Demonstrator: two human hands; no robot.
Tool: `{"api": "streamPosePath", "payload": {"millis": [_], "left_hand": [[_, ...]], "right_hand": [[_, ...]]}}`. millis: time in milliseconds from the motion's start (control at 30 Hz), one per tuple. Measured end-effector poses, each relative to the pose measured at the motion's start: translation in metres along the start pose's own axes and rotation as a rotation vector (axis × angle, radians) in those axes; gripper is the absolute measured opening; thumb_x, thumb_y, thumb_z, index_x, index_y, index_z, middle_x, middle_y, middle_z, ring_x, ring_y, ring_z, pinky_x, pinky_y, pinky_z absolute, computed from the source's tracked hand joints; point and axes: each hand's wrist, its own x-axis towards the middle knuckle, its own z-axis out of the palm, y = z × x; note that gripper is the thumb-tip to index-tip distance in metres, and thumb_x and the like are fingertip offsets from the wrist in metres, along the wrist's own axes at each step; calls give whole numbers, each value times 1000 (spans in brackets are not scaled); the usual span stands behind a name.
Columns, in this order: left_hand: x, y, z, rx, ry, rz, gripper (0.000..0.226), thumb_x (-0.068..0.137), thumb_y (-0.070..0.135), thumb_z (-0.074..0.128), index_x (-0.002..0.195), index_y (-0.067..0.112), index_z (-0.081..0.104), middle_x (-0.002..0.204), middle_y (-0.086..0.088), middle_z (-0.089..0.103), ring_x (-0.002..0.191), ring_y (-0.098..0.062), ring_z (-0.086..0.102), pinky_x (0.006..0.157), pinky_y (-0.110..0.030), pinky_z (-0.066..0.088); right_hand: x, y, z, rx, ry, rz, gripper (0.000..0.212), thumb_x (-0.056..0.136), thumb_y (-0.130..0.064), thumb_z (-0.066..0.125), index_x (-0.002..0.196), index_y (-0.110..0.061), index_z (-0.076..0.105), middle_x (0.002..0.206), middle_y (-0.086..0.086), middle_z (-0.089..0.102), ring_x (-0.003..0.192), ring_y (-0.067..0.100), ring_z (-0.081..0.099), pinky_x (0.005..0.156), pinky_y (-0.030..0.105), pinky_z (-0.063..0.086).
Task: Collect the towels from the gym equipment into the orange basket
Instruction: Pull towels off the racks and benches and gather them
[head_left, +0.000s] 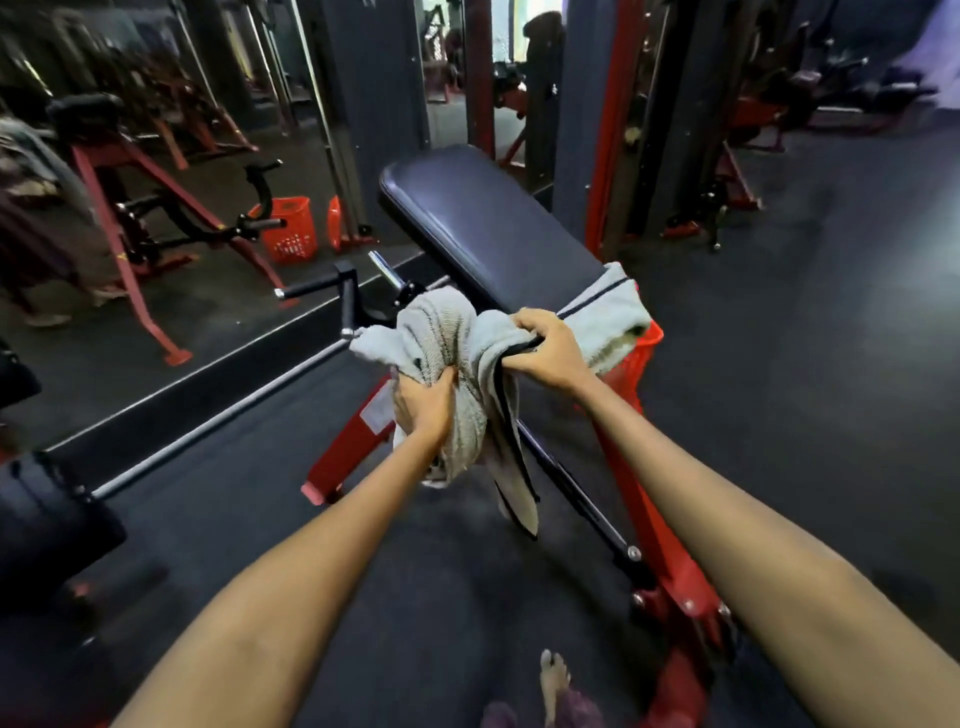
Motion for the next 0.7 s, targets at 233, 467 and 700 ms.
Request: {"api": "streamPosePath", "payload": {"millis": [233, 467, 700], "left_hand": [[-97, -10, 10, -36, -354, 166, 62, 79, 37, 62, 135, 15, 45, 136, -7, 54, 125, -25, 49, 107, -34, 38], [-225, 11, 55, 27, -1047, 362, 89, 67, 52, 70, 134, 3, 38, 127, -2, 52, 120, -16, 50, 90, -18, 40], [-378, 10, 102, 190, -1370, 542, 121, 37, 66, 76, 135, 9, 31, 128, 2, 50, 120, -12, 50, 102, -29, 41]], "right_hand": [[-120, -23, -44, 172, 108, 205, 20, 61, -22, 57, 63, -19, 38, 61, -9, 33, 59, 2, 31, 54, 17, 29], [-227, 12, -134, 91, 523, 532, 43, 75, -16, 76, 55, -28, 40, 67, -12, 41, 75, 13, 44, 62, 19, 34], [-357, 14, -223, 94, 905, 705, 46, 72, -20, 79, 52, -25, 38, 71, -1, 44, 67, 11, 43, 55, 18, 32]]}}
